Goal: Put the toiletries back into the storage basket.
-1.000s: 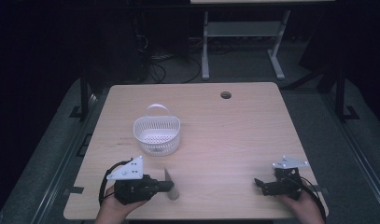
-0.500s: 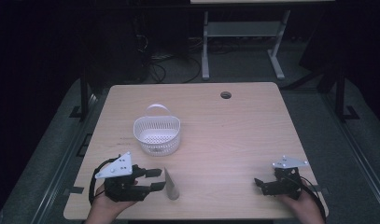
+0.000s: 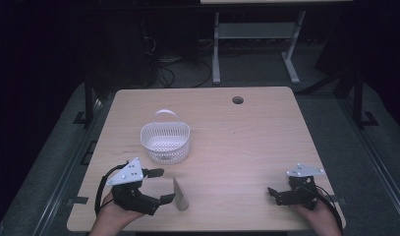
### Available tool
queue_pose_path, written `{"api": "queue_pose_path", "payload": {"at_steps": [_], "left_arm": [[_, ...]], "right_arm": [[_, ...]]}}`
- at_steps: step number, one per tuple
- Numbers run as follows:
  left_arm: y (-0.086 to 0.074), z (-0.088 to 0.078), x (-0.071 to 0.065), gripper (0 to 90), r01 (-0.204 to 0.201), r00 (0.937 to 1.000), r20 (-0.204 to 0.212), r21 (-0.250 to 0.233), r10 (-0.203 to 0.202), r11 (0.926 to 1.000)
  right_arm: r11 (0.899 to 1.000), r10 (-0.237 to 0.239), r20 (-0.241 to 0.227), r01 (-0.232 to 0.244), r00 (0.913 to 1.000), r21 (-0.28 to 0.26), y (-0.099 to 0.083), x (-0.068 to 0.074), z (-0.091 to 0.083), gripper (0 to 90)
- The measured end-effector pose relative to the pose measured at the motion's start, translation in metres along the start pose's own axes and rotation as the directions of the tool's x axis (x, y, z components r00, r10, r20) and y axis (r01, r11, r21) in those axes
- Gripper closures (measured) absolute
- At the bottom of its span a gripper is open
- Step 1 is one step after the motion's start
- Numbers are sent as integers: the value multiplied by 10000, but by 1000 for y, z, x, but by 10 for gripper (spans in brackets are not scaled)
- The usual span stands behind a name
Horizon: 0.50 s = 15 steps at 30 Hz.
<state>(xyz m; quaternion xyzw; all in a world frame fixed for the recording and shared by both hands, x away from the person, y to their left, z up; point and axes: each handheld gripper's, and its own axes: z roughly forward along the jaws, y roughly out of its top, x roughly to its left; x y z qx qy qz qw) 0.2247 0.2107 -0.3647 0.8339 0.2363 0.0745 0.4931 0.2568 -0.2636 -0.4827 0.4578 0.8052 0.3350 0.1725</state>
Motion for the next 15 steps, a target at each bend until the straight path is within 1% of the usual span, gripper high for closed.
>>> {"api": "queue_pose_path", "payload": {"at_steps": [6,11,15], "left_arm": [[3,9,-2,134,-116,9999,-21,223,116,9997],[6,17,-5,134,-224,9997,101,298,221,9993],[7,22,-6,134,-317,9995,80,325,315,9990]], "right_arm": [[10000,1,0,-1,10000,3,0,0,0,0],[10000,0,3,0,10000,1,0,0,0,0],[10000,-2,0,2,10000,0,0,0,0,0]]}}
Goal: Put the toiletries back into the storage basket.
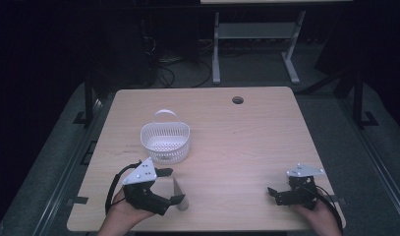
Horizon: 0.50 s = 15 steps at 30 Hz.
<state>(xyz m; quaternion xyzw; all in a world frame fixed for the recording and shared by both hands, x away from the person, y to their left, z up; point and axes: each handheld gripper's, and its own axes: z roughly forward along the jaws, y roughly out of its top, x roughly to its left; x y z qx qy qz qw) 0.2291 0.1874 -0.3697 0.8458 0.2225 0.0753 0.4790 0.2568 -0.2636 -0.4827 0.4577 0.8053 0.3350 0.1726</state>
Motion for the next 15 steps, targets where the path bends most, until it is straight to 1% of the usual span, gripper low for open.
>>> {"api": "queue_pose_path", "payload": {"at_steps": [5,12,15], "left_arm": [[1,7,-3,134,-47,10000,45,24,47,10000],[1,14,-4,140,-59,9999,-115,127,60,9999],[0,16,-4,147,-58,10000,-70,108,59,9999]], "right_arm": [[10000,2,-1,-2,10000,1,0,0,0,0],[10000,2,1,-2,10000,-1,0,0,0,0],[10000,0,0,0,10000,1,0,0,0,0]]}}
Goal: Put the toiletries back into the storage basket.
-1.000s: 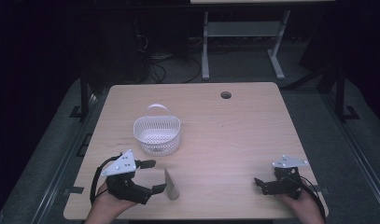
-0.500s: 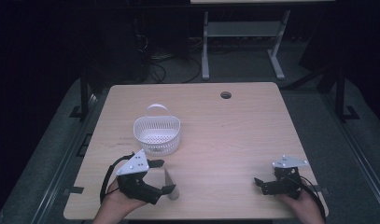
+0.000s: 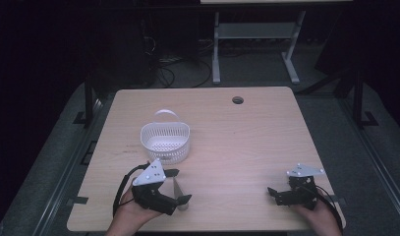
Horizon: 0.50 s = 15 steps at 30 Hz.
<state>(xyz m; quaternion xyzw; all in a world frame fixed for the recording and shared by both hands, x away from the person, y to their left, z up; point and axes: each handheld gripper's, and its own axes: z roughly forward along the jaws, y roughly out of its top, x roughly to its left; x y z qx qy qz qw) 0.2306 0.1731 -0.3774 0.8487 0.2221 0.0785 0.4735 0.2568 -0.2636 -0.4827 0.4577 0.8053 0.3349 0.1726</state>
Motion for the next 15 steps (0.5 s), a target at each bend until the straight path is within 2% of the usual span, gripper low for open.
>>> {"api": "queue_pose_path", "payload": {"at_steps": [2,7,15], "left_arm": [[0,1,0,166,-28,10000,15,31,28,10000],[0,-1,-2,280,-74,10000,51,-89,74,9999],[1,-1,-2,294,-29,10000,86,-7,29,10000]], "right_arm": [[10000,-1,0,1,10000,0,0,0,0,0],[10000,5,-1,-5,10000,1,0,0,0,0],[10000,1,0,-1,10000,0,0,0,0,0]]}}
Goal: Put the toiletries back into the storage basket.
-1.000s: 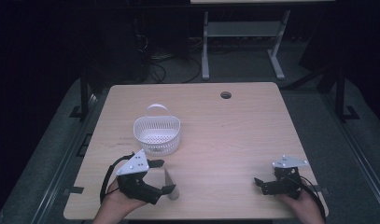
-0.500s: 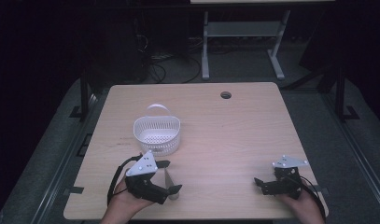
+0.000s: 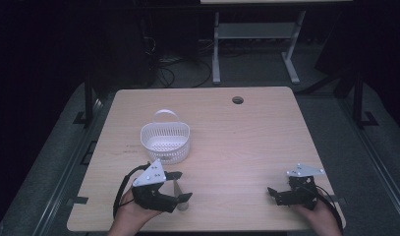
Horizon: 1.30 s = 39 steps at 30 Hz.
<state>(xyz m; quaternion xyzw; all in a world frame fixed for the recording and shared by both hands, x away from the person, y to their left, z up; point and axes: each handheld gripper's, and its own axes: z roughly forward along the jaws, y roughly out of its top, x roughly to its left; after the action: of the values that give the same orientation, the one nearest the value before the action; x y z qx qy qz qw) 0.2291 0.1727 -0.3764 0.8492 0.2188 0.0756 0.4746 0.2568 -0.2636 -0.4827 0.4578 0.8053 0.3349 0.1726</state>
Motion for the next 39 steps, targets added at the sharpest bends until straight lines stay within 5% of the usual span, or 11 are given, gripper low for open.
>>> {"api": "queue_pose_path", "payload": {"at_steps": [14,39], "left_arm": [[5,0,3,296,3,9990,441,77,-6,10000],[31,-17,22,297,-128,9988,459,-291,142,9995]], "right_arm": [[10000,0,-1,0,10000,0,0,0,0,0],[10000,2,-2,-2,10000,-1,0,0,0,0]]}}
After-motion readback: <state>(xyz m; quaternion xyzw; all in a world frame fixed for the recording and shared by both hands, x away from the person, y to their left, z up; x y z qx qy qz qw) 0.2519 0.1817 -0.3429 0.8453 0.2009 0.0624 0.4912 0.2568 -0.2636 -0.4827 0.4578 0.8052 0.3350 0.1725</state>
